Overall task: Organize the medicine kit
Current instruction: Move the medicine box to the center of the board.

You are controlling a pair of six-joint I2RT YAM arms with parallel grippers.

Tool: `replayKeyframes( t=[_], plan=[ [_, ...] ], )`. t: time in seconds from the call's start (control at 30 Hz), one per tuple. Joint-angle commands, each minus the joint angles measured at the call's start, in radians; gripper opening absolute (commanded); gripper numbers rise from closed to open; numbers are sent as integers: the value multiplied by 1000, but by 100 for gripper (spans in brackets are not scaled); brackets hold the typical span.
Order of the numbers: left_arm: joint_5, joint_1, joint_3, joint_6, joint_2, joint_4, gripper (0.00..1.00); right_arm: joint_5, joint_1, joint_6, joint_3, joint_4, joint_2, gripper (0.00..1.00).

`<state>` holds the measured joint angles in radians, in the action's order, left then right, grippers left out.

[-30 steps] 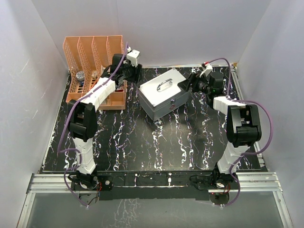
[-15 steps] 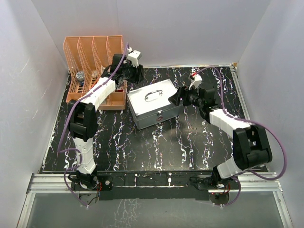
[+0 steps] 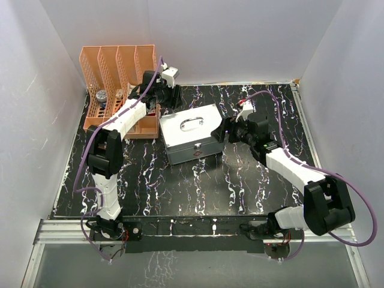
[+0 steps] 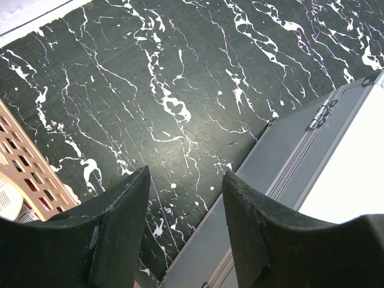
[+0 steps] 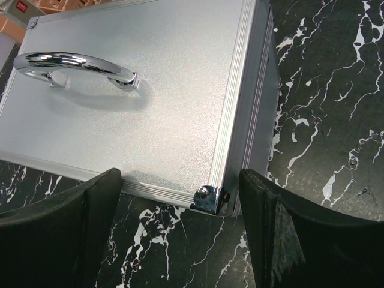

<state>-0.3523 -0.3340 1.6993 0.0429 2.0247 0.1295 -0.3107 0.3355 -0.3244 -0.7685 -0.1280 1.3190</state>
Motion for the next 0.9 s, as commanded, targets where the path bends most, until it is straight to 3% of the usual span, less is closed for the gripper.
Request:
replayKeyframes(
  t=[0.0, 0.87],
  plan=[
    [-29, 3, -13, -6, -56, 2, 50, 24, 57, -7, 11, 43, -16, 76],
    [-36, 3, -88, -5, -98, -6, 50, 218, 304, -107, 61, 162, -164, 76]
  ],
)
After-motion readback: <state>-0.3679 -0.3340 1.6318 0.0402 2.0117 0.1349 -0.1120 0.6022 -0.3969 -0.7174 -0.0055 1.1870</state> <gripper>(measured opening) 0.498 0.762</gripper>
